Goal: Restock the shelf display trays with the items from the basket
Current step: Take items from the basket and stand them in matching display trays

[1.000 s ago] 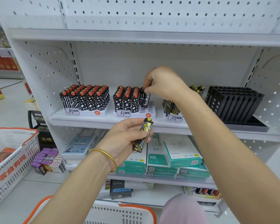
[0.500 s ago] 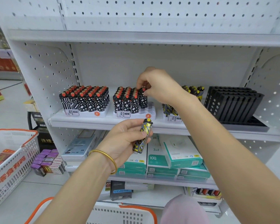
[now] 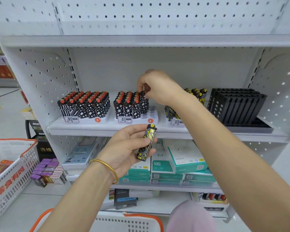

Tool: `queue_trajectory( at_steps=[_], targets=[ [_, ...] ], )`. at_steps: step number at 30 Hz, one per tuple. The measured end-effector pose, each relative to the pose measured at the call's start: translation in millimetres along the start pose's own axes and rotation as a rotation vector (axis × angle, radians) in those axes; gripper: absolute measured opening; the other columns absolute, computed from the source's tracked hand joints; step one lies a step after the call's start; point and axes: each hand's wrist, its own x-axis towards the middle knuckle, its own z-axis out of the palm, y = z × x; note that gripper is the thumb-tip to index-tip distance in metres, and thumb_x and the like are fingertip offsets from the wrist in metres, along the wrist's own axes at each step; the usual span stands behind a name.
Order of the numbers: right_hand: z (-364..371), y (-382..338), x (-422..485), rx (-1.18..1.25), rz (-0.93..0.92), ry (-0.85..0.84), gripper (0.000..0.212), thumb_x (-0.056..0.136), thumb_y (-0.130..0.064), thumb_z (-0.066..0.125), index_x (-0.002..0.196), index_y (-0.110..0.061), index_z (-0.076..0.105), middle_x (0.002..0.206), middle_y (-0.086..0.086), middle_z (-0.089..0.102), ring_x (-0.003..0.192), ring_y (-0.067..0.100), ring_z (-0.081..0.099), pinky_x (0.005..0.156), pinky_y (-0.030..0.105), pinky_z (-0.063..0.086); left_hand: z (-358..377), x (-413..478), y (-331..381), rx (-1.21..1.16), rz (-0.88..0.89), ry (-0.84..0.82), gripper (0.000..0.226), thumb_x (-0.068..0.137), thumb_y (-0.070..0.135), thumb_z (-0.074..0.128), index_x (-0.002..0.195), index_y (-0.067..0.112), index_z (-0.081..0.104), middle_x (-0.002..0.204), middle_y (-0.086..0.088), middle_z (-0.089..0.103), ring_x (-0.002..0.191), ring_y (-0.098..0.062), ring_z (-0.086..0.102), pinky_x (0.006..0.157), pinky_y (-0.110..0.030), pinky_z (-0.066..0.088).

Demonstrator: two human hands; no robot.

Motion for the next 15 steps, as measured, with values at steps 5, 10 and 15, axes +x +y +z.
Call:
queue_trajectory(
  at_steps=[5, 10, 15],
  targets=[
    [-1, 7, -1, -0.021, 0.042, -0.039, 0.024, 0.081, 0.000, 0.065, 0.101, -0.013, 0.064, 0.092, 0.002, 0.049, 0.079, 0.020, 0.050, 0.050, 0.020, 0.031, 4, -2, 1, 0.012, 0.012, 0.002, 0.034, 0.083, -0.013, 0.054, 0.110, 0.006, 0.060, 0.101, -0.010, 0.069, 0.082, -0.019, 0.070, 0.064, -0.033, 0.059],
    [-5, 1, 0, -0.060, 0.043, -0.094, 0.027, 0.083, 0.002, 0.062, 0.107, -0.011, 0.065, 0.094, 0.002, 0.048, 0.084, 0.024, 0.054, 0.050, 0.018, 0.031, 6, -2, 0, 0.025, 0.018, 0.014, 0.035, 0.084, -0.013, 0.053, 0.112, 0.006, 0.060, 0.105, -0.010, 0.069, 0.080, -0.018, 0.071, 0.065, -0.032, 0.059],
    [4, -4, -3, -0.074, 0.038, -0.049, 0.031, 0.084, 0.003, 0.058, 0.102, -0.021, 0.065, 0.106, 0.004, 0.058, 0.093, 0.028, 0.059, 0.066, 0.026, 0.039, 6, 0, 0, 0.012, 0.025, 0.021, 0.039, 0.085, -0.019, 0.044, 0.113, 0.004, 0.059, 0.104, -0.013, 0.068, 0.082, -0.020, 0.070, 0.064, -0.030, 0.059]
  ],
)
